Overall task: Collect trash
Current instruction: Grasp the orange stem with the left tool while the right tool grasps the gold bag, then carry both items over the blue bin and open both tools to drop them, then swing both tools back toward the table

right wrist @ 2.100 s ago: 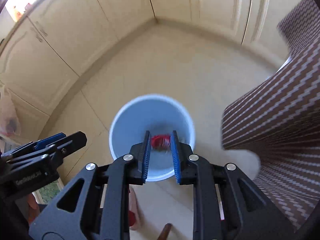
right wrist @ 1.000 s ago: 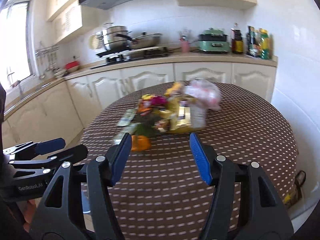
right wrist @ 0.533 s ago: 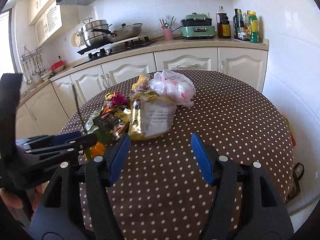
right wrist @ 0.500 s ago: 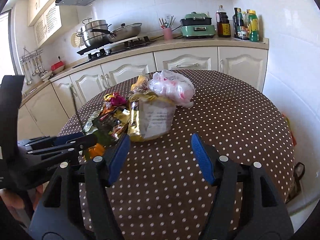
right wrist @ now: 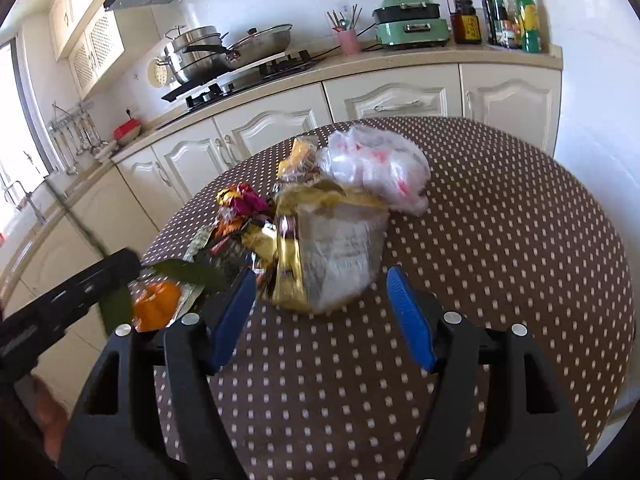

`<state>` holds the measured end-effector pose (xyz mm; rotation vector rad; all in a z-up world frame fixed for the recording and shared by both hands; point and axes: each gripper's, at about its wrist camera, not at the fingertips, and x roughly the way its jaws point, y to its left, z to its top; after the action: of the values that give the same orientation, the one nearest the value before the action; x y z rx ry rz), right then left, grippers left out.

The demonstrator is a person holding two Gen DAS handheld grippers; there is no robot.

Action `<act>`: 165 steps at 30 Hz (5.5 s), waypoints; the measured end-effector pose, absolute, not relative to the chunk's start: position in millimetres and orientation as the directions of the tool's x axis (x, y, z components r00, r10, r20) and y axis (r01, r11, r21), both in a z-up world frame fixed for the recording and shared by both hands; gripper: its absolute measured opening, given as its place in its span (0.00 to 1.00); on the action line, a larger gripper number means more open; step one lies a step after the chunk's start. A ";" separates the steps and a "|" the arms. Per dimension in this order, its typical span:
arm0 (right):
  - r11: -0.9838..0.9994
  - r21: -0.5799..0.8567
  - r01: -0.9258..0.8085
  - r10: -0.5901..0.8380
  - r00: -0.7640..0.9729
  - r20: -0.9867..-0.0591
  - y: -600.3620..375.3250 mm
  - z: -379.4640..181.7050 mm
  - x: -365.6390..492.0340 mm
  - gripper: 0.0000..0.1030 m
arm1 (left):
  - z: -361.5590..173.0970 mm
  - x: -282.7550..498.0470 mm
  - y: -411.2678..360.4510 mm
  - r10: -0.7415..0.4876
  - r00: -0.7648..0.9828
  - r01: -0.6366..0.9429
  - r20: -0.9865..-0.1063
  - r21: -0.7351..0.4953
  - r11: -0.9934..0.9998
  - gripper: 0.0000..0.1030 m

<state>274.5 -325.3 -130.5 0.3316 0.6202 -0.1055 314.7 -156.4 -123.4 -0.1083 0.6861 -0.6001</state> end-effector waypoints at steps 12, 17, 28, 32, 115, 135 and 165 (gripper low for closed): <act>0.966 0.156 0.204 -0.067 0.788 -0.612 -312.7 -131.5 294.1 0.11 | -125.9 312.2 -139.4 -0.554 0.617 0.471 -0.559 -0.301 0.829 0.04; 0.964 0.071 0.257 -0.186 0.839 -0.511 -306.5 -104.7 262.9 0.09 | -113.2 303.0 -127.2 -0.572 0.627 0.479 -0.529 -0.317 0.819 0.04; 0.979 0.025 0.201 -0.177 0.907 -0.382 -260.5 -48.4 221.5 0.09 | -81.5 273.8 -76.7 -0.568 0.688 0.459 -0.451 -0.337 0.822 0.04; 0.993 0.007 0.121 -0.110 0.923 -0.368 -223.4 -42.4 221.6 0.09 | -77.8 265.2 -42.0 -0.539 0.722 0.423 -0.433 -0.340 0.840 0.04; 0.914 0.104 -0.393 0.239 0.314 -0.919 203.8 -448.3 431.2 0.18 | -482.1 376.6 329.4 -0.185 0.265 -0.461 -0.946 -0.293 0.838 0.54; 0.925 0.090 -0.370 0.268 0.464 -0.844 143.6 -348.8 396.0 0.37 | -396.4 343.9 297.3 -0.119 0.414 -0.366 -0.902 -0.284 0.886 0.54; 0.989 0.098 0.112 -0.047 0.862 -0.504 -232.4 -113.9 228.5 0.49 | -154.8 300.7 -82.7 -0.428 0.561 0.391 -0.708 -0.229 0.891 0.59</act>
<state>228.5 -232.4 -113.9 0.1259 0.5244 -0.0836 300.7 -82.7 -154.8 -0.0471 0.8470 -0.4827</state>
